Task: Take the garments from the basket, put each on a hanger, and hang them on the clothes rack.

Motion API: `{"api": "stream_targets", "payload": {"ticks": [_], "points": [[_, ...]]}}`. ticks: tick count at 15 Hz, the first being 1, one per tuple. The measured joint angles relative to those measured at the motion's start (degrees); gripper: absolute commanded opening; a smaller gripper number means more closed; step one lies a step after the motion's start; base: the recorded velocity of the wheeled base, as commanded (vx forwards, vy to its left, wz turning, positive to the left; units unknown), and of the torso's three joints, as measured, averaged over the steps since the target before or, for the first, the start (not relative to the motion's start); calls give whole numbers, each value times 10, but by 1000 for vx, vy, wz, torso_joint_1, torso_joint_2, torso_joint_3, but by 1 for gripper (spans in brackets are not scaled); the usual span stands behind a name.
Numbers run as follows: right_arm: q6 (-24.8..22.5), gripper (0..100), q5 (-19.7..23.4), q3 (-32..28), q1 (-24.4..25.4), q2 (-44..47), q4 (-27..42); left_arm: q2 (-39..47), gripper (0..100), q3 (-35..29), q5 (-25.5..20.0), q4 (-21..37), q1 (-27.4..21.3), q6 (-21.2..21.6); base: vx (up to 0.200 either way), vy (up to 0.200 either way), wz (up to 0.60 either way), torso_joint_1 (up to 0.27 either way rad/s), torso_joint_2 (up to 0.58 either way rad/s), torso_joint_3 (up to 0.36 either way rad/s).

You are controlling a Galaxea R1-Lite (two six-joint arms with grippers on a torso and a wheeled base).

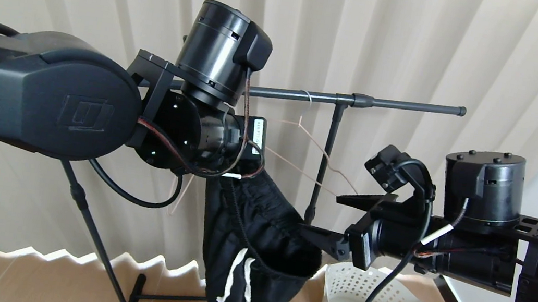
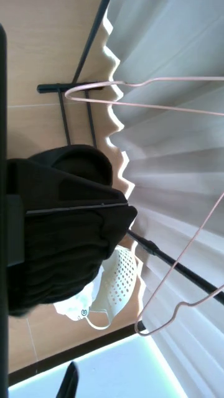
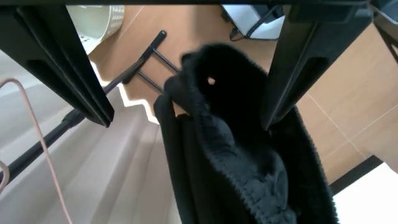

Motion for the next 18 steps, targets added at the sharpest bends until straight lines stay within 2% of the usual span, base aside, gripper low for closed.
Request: {"api": "stream_targets", "payload": {"ticks": [5,9,12,17,18], "points": [[0,100,-2,2,0,41,-8,-2,0,-4,0,-3,-19,7,0,0,0,0,0,0],[0,100,-3,12,4,69,-53,-4,0,-3,0,-4,-28,7,0,0,0,0,0,0],[0,100,-4,22,26,81,-55,-8,0,-1,0,-3,-29,7,0,0,0,0,0,0],[-1,100,-6,18,23,93,-56,-15,0,1,0,-2,-29,7,0,0,0,0,0,0],[-1,0,-6,18,21,94,-56,-16,0,1,0,-2,-29,7,0,0,0,0,0,0]]}}
